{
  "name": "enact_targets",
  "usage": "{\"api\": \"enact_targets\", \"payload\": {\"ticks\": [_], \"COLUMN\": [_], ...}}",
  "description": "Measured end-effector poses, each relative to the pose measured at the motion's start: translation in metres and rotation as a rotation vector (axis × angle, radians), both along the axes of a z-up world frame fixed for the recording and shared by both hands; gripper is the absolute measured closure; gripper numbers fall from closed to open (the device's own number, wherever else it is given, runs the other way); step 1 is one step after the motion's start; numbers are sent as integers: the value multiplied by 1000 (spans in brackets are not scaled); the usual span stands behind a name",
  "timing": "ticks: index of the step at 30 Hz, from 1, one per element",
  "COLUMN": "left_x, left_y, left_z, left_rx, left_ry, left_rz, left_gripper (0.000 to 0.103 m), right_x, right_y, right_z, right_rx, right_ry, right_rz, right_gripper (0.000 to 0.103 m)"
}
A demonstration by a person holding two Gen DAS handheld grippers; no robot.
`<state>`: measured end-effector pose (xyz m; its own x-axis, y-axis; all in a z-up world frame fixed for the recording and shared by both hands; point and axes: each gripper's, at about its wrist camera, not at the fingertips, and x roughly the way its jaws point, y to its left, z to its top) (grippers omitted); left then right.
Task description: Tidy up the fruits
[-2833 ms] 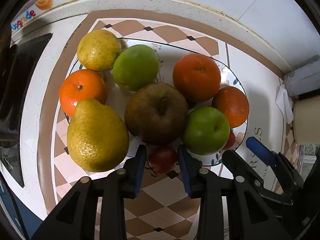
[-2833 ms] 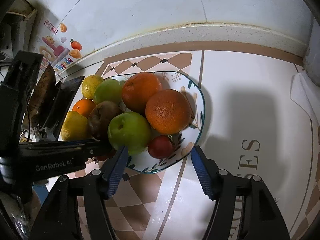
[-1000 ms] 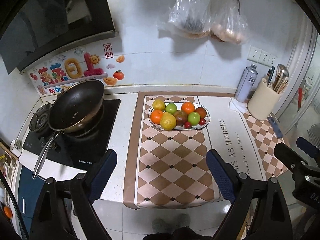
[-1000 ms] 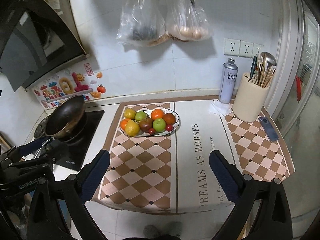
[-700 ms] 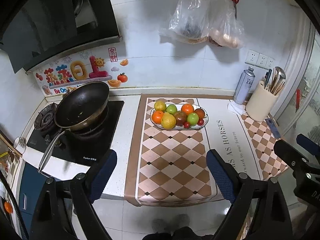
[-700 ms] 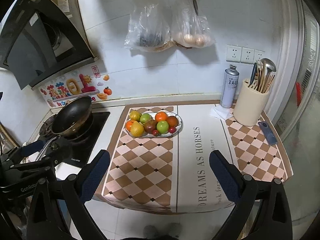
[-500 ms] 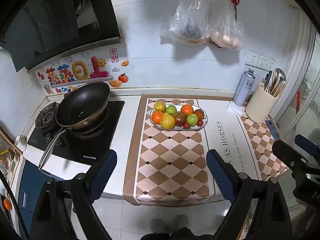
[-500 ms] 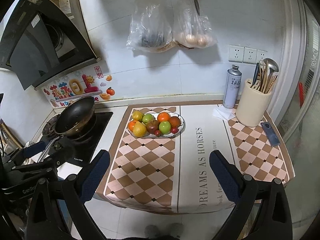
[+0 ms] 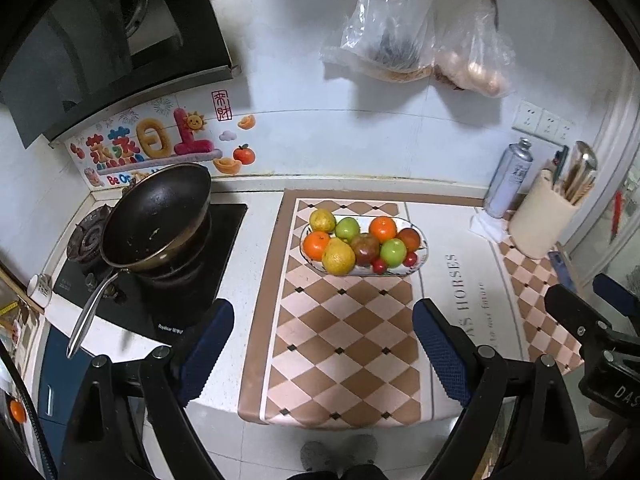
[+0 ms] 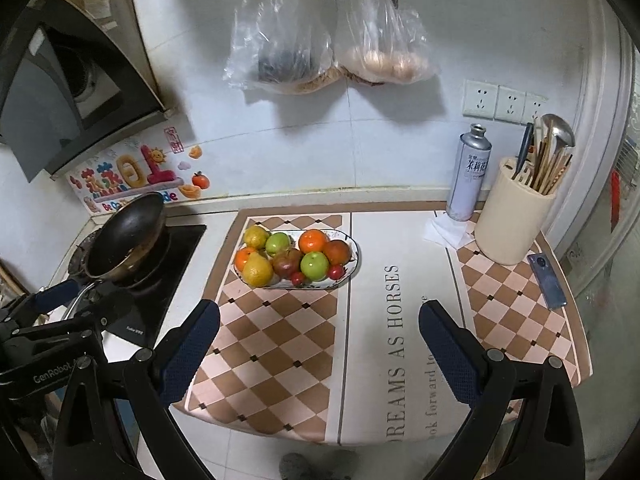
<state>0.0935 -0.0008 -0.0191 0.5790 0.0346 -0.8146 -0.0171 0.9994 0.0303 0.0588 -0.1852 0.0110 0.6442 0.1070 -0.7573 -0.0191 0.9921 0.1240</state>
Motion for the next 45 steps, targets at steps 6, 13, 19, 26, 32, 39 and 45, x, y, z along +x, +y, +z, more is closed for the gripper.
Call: {"api": "enact_targets", "payload": {"ticks": [6,13,19,26,32,39,45], "left_x": [29,45,47,52,49,44,42], "left_y": [-2,-2,-1,-2,-3,-2,-2], "left_z": [-7,-11,-11,-18,-21,-25,-24], "left_rx": [-10,-3,-5,-11,-8,-22,-15], "left_ry": [23,36,38,54,61,80,75], "left_rz": [12,19,17,24,29,35,35], "left_gripper": [12,12,12,12,12,5,3], "right_x": [36,56,59,59,59,58,58], "right_y": [-2,-4,-3,-1,1,1,1], "right_z": [-13,-15,-15,-19,-20,-24,-25], "right_rx": [-3,3,0,-10,-17,-19,-15], "right_ry": [36,56,67,88,94,107,111], "right_rz": [-10,-11,-6,1,4,6,4], "right_gripper": [1,1,1,1,1,1,1]}}
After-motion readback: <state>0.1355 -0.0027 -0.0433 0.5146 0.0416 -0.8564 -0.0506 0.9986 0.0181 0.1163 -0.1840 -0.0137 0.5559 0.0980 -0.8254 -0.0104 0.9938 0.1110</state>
